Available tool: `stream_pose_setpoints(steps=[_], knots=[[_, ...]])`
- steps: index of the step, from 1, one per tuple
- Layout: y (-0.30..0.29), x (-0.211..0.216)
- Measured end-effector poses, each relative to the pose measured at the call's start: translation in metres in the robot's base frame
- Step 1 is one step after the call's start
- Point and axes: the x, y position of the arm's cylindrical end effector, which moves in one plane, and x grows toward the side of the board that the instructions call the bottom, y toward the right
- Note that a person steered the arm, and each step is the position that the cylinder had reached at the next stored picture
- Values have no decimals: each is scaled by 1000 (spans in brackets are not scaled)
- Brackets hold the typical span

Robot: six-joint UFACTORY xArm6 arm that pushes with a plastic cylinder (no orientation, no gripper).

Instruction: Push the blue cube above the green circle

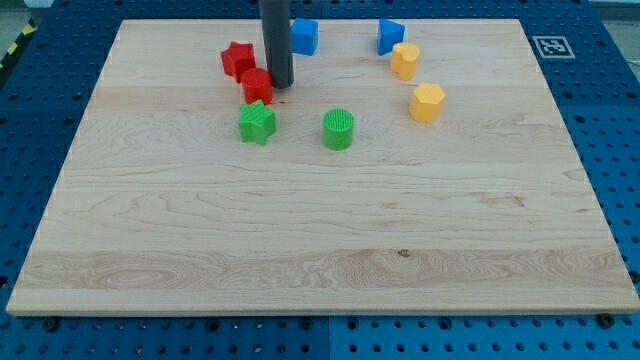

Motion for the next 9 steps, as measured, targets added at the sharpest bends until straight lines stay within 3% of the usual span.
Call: stream_pose_setpoints(steps=[3,5,9], knots=[[-12,10],[37,-38],[1,-61]])
